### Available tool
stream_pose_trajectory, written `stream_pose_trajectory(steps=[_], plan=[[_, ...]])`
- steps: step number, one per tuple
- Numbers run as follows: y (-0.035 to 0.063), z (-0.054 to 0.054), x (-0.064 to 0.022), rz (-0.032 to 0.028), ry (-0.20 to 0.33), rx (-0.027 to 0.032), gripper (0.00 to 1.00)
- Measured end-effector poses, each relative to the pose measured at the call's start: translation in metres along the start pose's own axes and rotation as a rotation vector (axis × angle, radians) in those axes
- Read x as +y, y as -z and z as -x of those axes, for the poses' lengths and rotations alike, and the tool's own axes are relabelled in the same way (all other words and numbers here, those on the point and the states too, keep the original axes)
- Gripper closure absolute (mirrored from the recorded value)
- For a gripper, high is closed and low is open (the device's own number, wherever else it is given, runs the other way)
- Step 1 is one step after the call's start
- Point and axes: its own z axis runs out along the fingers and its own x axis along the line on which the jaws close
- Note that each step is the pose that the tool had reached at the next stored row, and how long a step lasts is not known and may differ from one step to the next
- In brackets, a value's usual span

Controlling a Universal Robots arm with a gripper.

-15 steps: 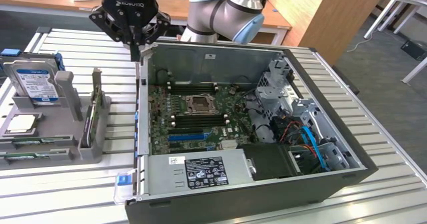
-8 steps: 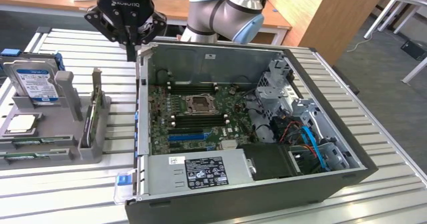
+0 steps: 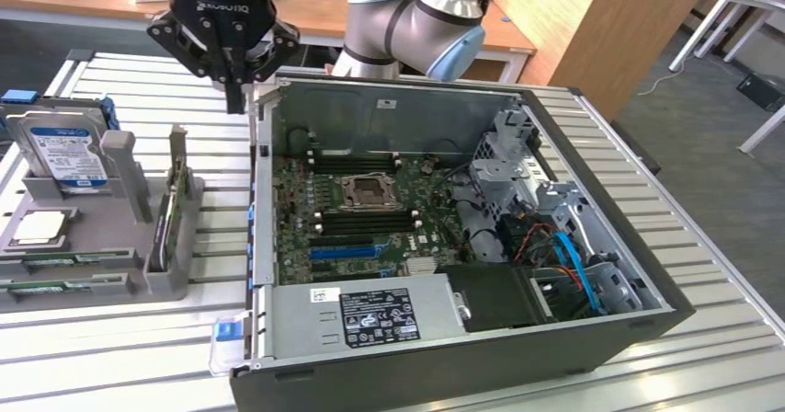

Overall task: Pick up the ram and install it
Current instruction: 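Reach for the ram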

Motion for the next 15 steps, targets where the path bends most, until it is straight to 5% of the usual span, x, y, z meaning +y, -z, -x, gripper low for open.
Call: stream_pose_trajectory(steps=[15], plan=[[-0.0007, -0.0093, -0.0007, -0.0003, 0.000, 0.0035, 0.89]])
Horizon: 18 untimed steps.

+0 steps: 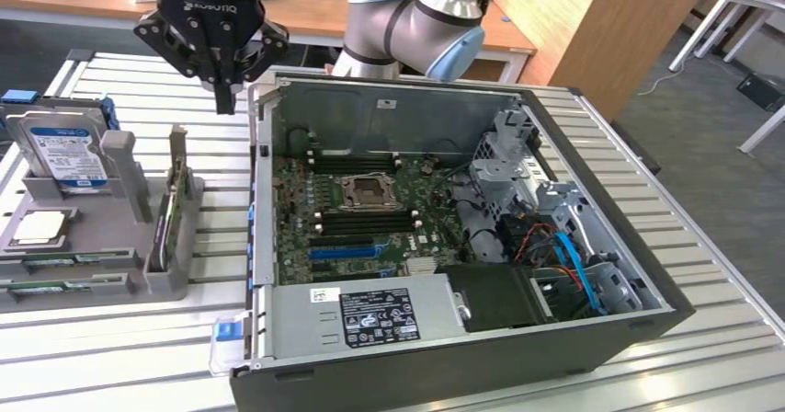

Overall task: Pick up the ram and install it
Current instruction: 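Reach for the ram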

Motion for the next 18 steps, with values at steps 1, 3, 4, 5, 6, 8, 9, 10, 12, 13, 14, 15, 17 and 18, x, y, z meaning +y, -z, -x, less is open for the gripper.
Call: stream_pose_trajectory(steps=[1, 3, 4, 5, 6, 8, 9, 10, 12, 13, 14, 15, 17, 18], plan=[[0.0000, -0.0004, 0.0000, 0.0000, 0.000, 0.0004, 0.89], [0.0000, -0.0017, -0.0002, -0.0003, 0.000, 0.0010, 0.89], [-0.0001, -0.0023, -0.0002, -0.0004, 0.000, 0.0013, 0.89], [-0.0002, -0.0029, -0.0002, -0.0004, 0.000, 0.0015, 0.89], [-0.0003, -0.0035, -0.0003, -0.0004, 0.000, 0.0019, 0.89], [-0.0003, -0.0047, -0.0004, -0.0006, 0.000, 0.0026, 0.89], [-0.0004, -0.0053, -0.0004, -0.0005, 0.000, 0.0029, 0.89], [-0.0004, -0.0056, -0.0004, -0.0006, 0.000, 0.0034, 0.89], [-0.0005, -0.0065, -0.0005, -0.0008, 0.000, 0.0045, 0.89], [-0.0006, -0.0071, -0.0006, -0.0009, 0.000, 0.0049, 0.89], [-0.0006, -0.0076, -0.0006, -0.0009, 0.000, 0.0053, 0.89], [-0.0008, -0.0079, -0.0006, -0.0009, 0.000, 0.0057, 0.89], [-0.0009, -0.0085, -0.0007, -0.0009, 0.000, 0.0067, 0.89], [-0.0009, -0.0090, -0.0007, -0.0011, 0.000, 0.0072, 0.89]])
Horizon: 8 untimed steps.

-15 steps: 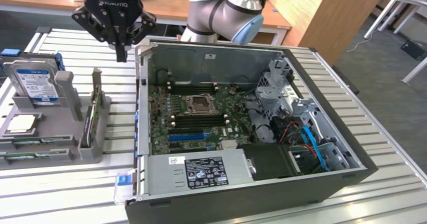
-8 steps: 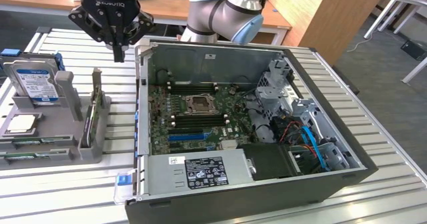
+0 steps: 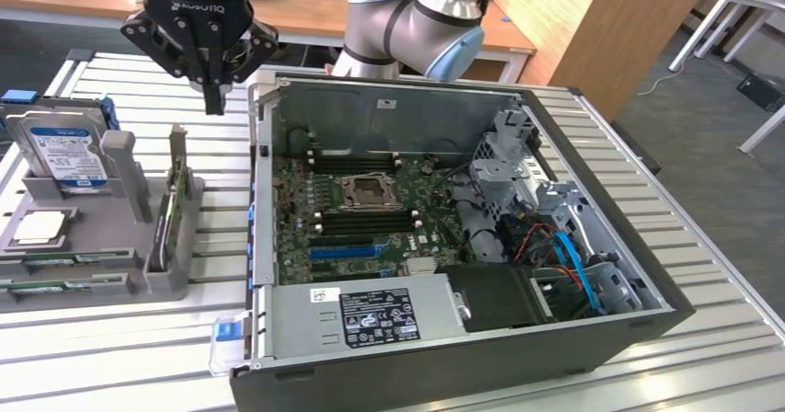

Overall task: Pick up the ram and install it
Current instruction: 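Reach for the ram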

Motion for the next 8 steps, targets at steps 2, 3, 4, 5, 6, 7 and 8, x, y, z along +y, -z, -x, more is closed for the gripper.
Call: stream_pose_trajectory(steps=[2, 3, 4, 5, 6, 7, 8], plan=[[-0.0002, -0.0009, -0.0001, -0.0001, 0.000, 0.0007, 0.89], [-0.0003, -0.0014, -0.0001, -0.0003, 0.000, 0.0011, 0.89], [-0.0004, -0.0020, -0.0002, -0.0004, 0.000, 0.0014, 0.89], [-0.0005, -0.0025, -0.0002, -0.0004, 0.000, 0.0017, 0.89], [-0.0006, -0.0029, -0.0002, -0.0005, 0.000, 0.0020, 0.89], [-0.0006, -0.0035, -0.0003, -0.0006, 0.000, 0.0024, 0.89], [-0.0007, -0.0041, -0.0004, -0.0007, 0.000, 0.0027, 0.89]])
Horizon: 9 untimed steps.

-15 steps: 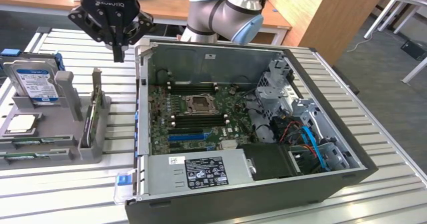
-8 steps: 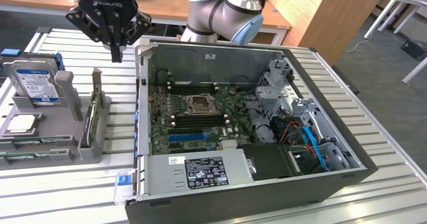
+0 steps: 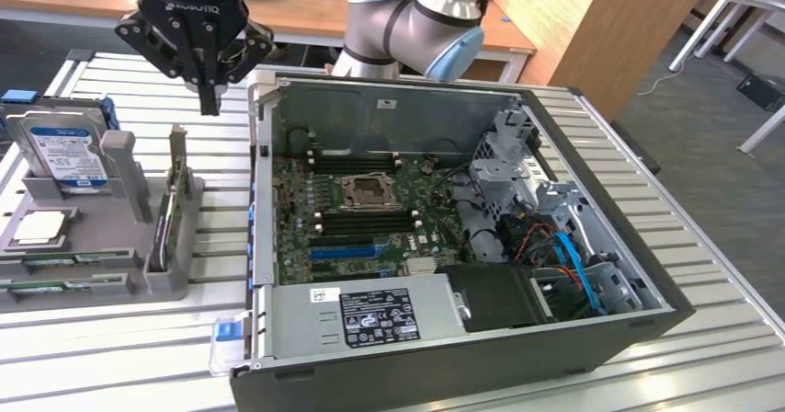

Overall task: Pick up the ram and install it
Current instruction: 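Reach for the ram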

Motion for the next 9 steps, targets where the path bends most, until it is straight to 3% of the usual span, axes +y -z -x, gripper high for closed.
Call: stream_pose_trajectory(steps=[9], plan=[[-0.0007, -0.0077, -0.0006, -0.0001, 0.000, 0.0010, 0.89]])
